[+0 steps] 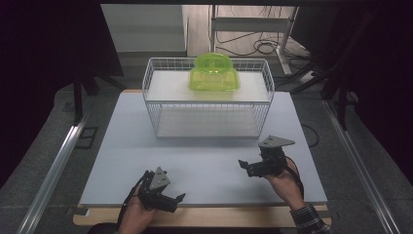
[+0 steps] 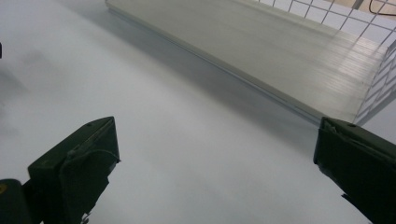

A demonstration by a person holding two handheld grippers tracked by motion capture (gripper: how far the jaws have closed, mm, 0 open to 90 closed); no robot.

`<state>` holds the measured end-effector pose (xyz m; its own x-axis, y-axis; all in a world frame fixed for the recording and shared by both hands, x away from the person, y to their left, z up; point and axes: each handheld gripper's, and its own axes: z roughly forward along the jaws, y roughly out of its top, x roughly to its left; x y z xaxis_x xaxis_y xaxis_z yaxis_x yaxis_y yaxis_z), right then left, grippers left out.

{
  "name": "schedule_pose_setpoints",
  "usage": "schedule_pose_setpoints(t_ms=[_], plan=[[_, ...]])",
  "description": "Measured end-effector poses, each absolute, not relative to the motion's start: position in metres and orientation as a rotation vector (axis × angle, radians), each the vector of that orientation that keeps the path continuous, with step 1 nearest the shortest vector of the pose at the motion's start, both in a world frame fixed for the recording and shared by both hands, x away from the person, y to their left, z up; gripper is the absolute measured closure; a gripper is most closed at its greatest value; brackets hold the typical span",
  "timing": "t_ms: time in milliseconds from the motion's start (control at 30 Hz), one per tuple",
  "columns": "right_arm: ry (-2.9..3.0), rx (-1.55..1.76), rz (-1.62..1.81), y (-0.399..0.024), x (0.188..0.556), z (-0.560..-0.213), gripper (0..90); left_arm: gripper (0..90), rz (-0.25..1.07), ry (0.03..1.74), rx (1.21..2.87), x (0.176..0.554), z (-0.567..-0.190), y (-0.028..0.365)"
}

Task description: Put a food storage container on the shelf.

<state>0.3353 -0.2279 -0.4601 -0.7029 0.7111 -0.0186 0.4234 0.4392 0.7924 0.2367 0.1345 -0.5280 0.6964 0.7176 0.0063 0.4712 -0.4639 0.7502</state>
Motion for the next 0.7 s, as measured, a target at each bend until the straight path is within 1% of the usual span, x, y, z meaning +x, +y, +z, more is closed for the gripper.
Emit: schedule_pose_setpoints(t_ms=[700], plan=[[2.378,1.011,1.109,-0.248,0.32,-0.479,0.3,1.7,0.415,0.905,2.154,0.237,-0.529,0.134]])
